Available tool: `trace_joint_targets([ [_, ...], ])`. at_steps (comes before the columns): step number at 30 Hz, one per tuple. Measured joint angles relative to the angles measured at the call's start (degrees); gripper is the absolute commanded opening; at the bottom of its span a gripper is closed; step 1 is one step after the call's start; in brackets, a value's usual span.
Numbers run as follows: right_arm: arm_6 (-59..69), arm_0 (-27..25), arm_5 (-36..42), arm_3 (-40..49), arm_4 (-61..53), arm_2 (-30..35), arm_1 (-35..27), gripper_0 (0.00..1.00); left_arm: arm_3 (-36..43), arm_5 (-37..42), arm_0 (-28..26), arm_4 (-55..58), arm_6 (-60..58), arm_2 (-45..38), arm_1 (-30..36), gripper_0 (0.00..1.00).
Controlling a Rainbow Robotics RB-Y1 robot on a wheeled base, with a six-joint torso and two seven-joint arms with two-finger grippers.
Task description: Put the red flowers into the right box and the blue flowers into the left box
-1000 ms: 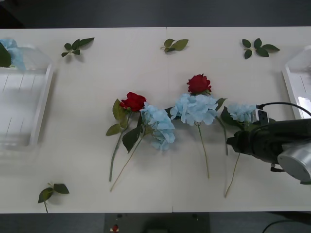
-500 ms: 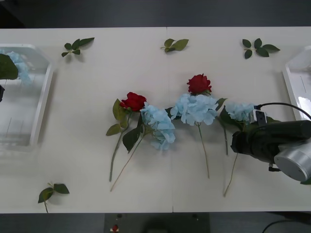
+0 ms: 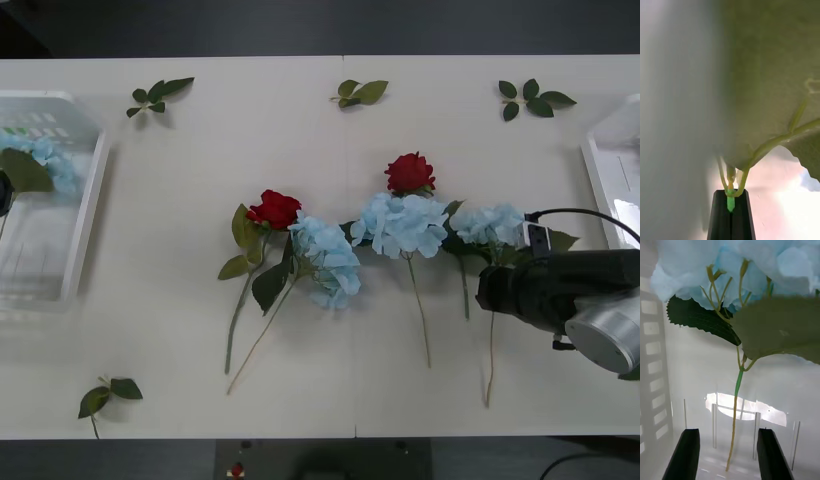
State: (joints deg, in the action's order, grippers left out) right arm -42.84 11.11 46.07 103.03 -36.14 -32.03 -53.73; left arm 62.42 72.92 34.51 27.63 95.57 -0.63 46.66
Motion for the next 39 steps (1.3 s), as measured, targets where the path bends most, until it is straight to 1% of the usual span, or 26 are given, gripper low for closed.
trace_joint_targets([
  [3, 0.0, 0.0, -1.1, -0.01, -2.96, 1.27, -0.19, 0.0, 1.21, 1.69, 0.01, 1.38, 0.0, -0.03, 0.0, 1.0],
  [7, -0.11, 0.0, -1.16, 0.15, -10.12, 5.51, -2.06, 0.0, 6.99, 9.47, 0.01, 2.39, 0.01, -1.57, 0.0, 1.0],
  [9, -1.38, 0.0, -1.16, 0.45, -13.54, 7.64, -3.67, 0.0, 10.31, 12.1, 0.01, 3.57, 0.01, -2.98, 0.0, 1.0],
  [12, -7.45, 0.0, -1.17, 0.8, -21.57, 10.56, -6.08, 0.0, 13.79, 14.42, 0.03, 7.0, 0.04, -4.15, 0.0, 1.0],
  [15, -14.89, 0.01, -1.17, 1.04, -28.87, 13.68, -7.22, 0.0, 15.16, 15.2, 0.05, 11.26, 0.27, -4.15, 0.0, 1.0],
  [19, -20.85, 0.63, -1.17, 1.72, -37.52, 16.9, -7.3, 0.0, 15.46, 15.21, 0.06, 15.72, 6.17, -4.14, -0.06, 1.0],
  [21, -24.08, 1.8, -1.17, 1.73, -42.5, 17.48, -7.3, 0.0, 16.0, 15.21, 0.06, 17.27, 8.78, -4.13, -0.27, 1.0],
  [25, -31.81, 4.18, -1.17, 1.24, -54.14, 18.09, -7.3, 0.0, 17.89, 15.38, 0.06, 18.2, 9.04, -3.82, -1.83, 1.0],
  [31, -47.47, 7.45, -1.18, -1.43, -68.21, 18.31, -6.95, 0.0, 22.82, 15.97, 0.06, 18.21, 9.04, 0.85, -4.27, 1.0],
  [35, -52.94, 9.82, -0.91, -3.19, -73.08, 18.31, -4.44, 0.0, 26.37, 15.96, 0.06, 19.76, 9.05, 2.06, -6.59, 1.0],
  [39, -58.02, 12.65, 1.72, -5.9, -75.41, 18.31, -0.32, 0.0, 27.89, 15.96, 0.06, 26.73, 9.24, 1.6, -8.35, 1.0],
])
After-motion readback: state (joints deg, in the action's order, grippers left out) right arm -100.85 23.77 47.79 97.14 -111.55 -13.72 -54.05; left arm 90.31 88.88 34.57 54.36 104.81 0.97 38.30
